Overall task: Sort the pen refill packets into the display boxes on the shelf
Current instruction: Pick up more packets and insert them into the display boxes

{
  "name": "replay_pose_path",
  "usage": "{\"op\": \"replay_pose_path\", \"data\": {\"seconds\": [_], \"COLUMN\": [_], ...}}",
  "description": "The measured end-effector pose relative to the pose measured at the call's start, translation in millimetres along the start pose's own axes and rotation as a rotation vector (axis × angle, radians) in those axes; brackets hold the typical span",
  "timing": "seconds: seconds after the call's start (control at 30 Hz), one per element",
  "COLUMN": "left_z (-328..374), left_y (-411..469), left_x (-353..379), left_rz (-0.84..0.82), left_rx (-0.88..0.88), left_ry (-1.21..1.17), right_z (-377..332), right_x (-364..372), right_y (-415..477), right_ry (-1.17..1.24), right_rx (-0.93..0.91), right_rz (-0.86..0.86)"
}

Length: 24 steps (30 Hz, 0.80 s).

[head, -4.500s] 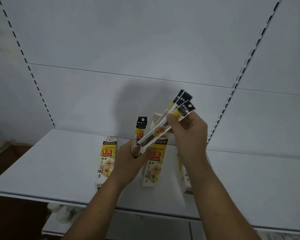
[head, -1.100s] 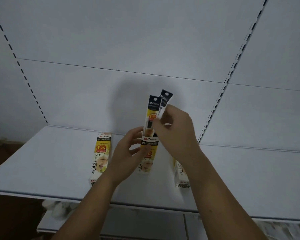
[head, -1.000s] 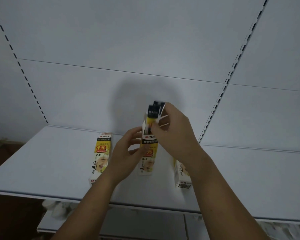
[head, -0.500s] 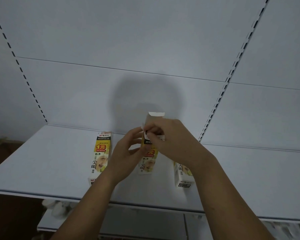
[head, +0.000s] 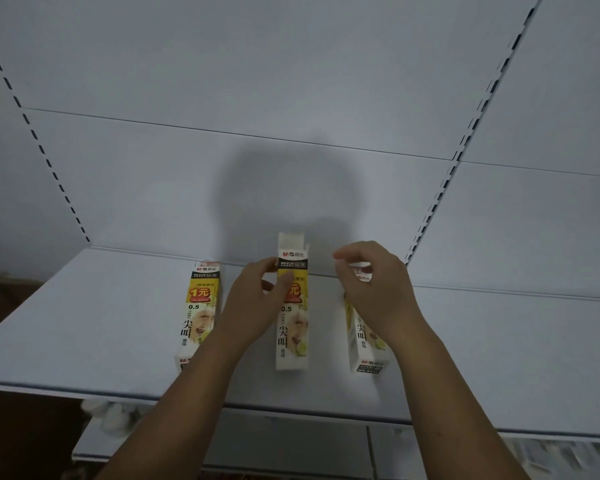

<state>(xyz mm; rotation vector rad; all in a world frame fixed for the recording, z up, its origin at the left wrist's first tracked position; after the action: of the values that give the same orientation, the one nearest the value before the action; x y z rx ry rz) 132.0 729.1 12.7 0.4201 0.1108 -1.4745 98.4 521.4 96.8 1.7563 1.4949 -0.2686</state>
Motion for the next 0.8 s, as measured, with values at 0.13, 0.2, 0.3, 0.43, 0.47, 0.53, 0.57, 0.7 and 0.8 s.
{"op": "replay_pose_path", "data": {"seconds": [0.13, 0.2, 0.3, 0.43, 0.47, 0.53, 0.57, 0.7, 0.8], "left_z": [6.8, 17.5, 40.0, 69.0, 75.4, 87.5, 92.9, 118.1, 141.9], "left_y": [1.6, 0.0, -1.6, -0.2, 0.1, 0.8, 1.3, -5.3, -20.8], "left_x": [-1.4, -2.4, -0.8, 13.1, 19.6, 35.7, 45.0, 91.8, 133.9], "left_rz": [0.003, -0.024, -0.084, -0.139, -0.163, -0.209, -0.226, -0.317, -0.414], "left_rx": [0.076, 0.134, 0.242, 0.354, 0.378, 0.423, 0.449, 0.520, 0.575], "left_ry": [0.133, 0.191, 0.319, 0.443, 0.452, 0.452, 0.450, 0.367, 0.319], "right_z": [14.2, 17.2, 22.3, 27.3, 29.3, 33.1, 35.2, 47.5, 58.8], "right_x": [2.2, 0.4, -2.3, -16.2, -21.8, -35.4, -42.9, -81.9, -119.1], "right_y": [-4.5, -7.1, -11.4, -19.5, -22.1, -28.5, -32.5, -55.5, -80.3], "right_ry": [-0.022, -0.039, -0.100, -0.205, -0.227, -0.267, -0.285, -0.389, -0.469], "right_rx": [0.043, 0.046, 0.035, 0.020, 0.033, 0.063, 0.080, 0.170, 0.257], "right_rz": [-0.027, -0.031, -0.047, -0.060, -0.066, -0.068, -0.061, 0.002, 0.080]}}
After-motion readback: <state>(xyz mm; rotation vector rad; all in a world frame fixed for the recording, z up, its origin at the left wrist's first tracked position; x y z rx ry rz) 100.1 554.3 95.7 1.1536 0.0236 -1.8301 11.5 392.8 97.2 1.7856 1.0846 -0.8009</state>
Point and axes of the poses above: each hand's wrist, its own y-axis towards the middle knuckle, its own x-axis out of the palm, z = x × y, the point moved 7 cm from there along y, towards the middle knuckle, and after that the axes turned 6 degrees about -y, right-handed, at the moved point
